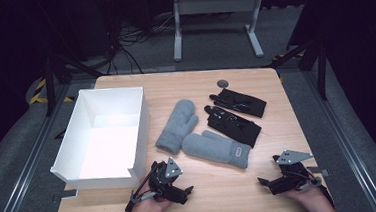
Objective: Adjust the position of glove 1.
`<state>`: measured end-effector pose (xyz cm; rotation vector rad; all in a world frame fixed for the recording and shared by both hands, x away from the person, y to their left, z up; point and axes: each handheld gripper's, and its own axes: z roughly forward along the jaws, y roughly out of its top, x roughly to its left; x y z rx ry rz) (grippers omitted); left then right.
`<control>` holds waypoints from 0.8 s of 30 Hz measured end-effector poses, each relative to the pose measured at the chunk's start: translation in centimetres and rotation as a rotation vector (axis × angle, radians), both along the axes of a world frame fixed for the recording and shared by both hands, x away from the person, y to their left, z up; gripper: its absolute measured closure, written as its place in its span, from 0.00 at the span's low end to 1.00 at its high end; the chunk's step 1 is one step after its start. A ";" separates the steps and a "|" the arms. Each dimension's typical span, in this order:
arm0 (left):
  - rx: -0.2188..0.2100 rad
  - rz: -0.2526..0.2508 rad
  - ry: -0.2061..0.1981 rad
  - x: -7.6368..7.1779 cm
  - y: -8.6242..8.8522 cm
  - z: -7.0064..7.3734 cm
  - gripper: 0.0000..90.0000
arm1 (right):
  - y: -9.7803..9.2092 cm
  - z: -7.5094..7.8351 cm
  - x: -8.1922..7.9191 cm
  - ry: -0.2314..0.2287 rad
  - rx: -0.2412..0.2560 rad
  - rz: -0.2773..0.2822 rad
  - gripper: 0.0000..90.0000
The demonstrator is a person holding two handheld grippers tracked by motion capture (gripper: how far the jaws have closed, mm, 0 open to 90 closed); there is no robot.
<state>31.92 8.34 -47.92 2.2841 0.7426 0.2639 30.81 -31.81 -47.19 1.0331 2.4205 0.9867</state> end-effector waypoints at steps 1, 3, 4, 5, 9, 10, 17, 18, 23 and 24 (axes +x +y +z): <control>0.000 0.000 0.000 0.0 0.0 0.0 0.00 | 0.0 0.0 0.0 0.001 0.000 0.001 0.00; 0.000 0.000 0.000 0.0 0.0 0.0 0.00 | 0.0 0.0 0.0 0.000 -0.002 0.003 0.00; 0.000 0.000 0.000 0.0 0.0 0.0 0.00 | 0.0 0.0 0.1 0.000 -0.002 0.003 0.00; 0.000 0.000 0.000 0.0 0.0 0.0 0.00 | 0.0 0.0 0.1 0.000 -0.002 0.003 0.00; 0.000 -0.002 0.000 0.0 0.0 0.0 0.00 | 0.1 0.2 0.3 0.017 -0.012 0.013 0.00; 0.000 -0.003 0.000 0.0 0.1 0.0 0.00 | 0.2 0.3 0.4 0.023 -0.019 0.012 0.02; 0.004 -0.012 0.000 0.0 0.2 0.0 0.00 | 0.9 1.3 0.7 0.038 -0.038 0.057 0.18; 0.004 -0.012 0.000 0.0 0.2 0.0 0.00 | 0.9 1.3 0.7 0.038 -0.038 0.057 0.18; 0.001 -0.013 -0.002 -0.1 0.2 0.0 0.00 | 1.7 2.2 1.4 0.013 -0.007 0.094 0.21; 0.001 -0.013 -0.002 -0.1 0.2 0.0 0.00 | 1.9 2.4 1.6 0.007 0.007 0.103 0.23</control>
